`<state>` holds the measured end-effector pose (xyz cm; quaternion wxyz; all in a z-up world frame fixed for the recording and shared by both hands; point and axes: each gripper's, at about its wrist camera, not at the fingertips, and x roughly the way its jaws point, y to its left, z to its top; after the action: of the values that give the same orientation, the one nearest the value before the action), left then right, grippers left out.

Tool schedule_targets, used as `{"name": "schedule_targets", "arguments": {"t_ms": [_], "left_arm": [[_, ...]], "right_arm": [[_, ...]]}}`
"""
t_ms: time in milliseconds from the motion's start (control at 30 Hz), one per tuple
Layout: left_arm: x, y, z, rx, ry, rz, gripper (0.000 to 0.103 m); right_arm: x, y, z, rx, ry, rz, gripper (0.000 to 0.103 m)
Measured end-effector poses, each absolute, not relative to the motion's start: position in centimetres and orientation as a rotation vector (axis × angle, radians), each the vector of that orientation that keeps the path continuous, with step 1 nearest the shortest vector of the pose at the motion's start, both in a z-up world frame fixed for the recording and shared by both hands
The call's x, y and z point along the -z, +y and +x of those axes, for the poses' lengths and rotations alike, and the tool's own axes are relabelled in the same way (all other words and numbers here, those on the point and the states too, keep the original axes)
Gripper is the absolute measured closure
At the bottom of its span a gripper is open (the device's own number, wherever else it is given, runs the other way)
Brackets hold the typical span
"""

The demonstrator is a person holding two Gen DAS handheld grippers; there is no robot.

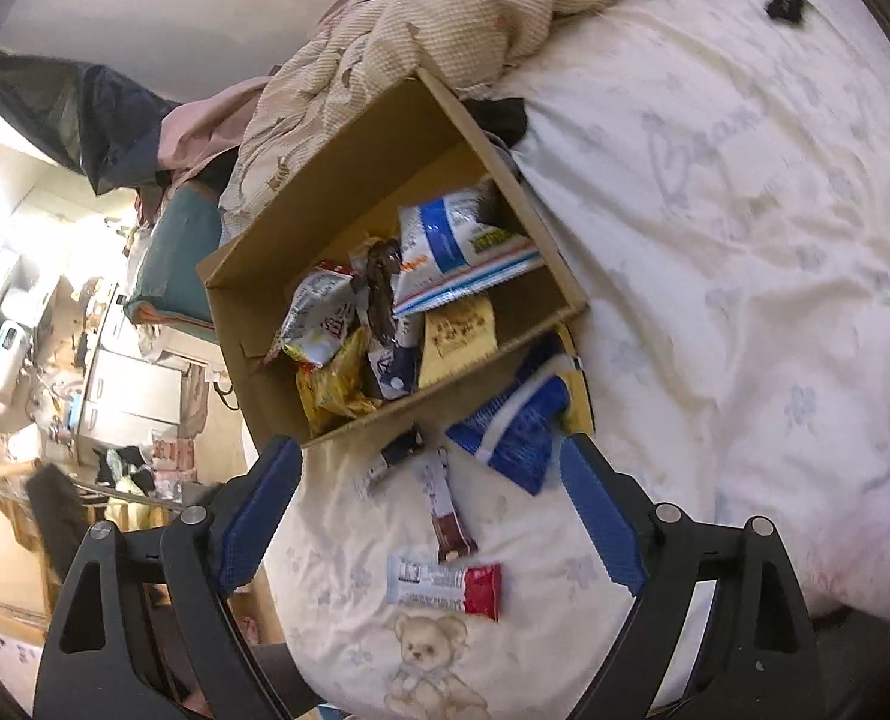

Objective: Organize snacks
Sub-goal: 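Grasp the white bar with red end using the left tool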

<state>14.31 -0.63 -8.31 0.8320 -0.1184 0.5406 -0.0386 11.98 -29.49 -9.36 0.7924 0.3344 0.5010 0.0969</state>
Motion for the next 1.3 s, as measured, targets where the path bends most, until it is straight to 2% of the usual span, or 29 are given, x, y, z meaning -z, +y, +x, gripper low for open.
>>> {"name": "schedule_targets", "arguments": {"t_ms": [300,500,733,833,933,1000,1033,1067,1100,1167,1200,1233,1300], "left_arm": [[18.3,-7.6,12.9,0.235,1.521,-0.171,0.001],[21.4,-11.6,11.6,0.234,1.562,0.026,0.000],[21.7,-13.0,10.3,0.184,1.544,0.063,0.000],[22.3,-14.5,8.9,0.176,1.556,0.173,0.000],[22.3,-14.3,8.6,0.183,1.558,0.129,0.001],[21.9,-13.7,8.6,0.180,1.547,0.111,0.012],[21.6,-13.5,8.5,0.174,1.543,0.101,0.023],[21.1,-13.3,8.4,0.169,1.531,0.092,0.037],[20.9,-13.2,8.4,0.170,1.524,0.092,0.046],[20.2,-12.8,8.0,0.190,1.514,0.080,0.079],[19.9,-12.7,7.9,0.195,1.512,0.078,0.084],[19.7,-12.6,7.7,0.203,1.511,0.075,0.095],[19.2,-12.7,7.5,0.219,1.510,0.068,0.097]], "right_arm": [[10.1,-31.0,11.5,-0.168,1.089,0.717,0.013],[10.4,-32.2,11.1,-0.145,1.088,0.740,0.013],[10.9,-32.1,11.5,-0.132,1.109,0.745,0.013],[10.9,-31.5,11.7,-0.140,1.114,0.725,0.013],[10.7,-30.9,11.7,-0.142,1.115,0.684,0.013],[10.7,-30.6,11.7,-0.142,1.117,0.668,0.013],[10.7,-30.6,11.7,-0.143,1.117,0.668,0.013],[10.7,-30.6,11.7,-0.142,1.116,0.668,0.013],[10.7,-30.6,11.7,-0.143,1.117,0.667,0.013],[10.7,-30.6,11.7,-0.143,1.115,0.663,0.013],[10.7,-30.5,11.7,-0.144,1.115,0.661,0.013],[10.7,-30.4,11.7,-0.146,1.117,0.659,0.013],[10.7,-30.2,11.6,-0.151,1.120,0.658,0.013]]}}
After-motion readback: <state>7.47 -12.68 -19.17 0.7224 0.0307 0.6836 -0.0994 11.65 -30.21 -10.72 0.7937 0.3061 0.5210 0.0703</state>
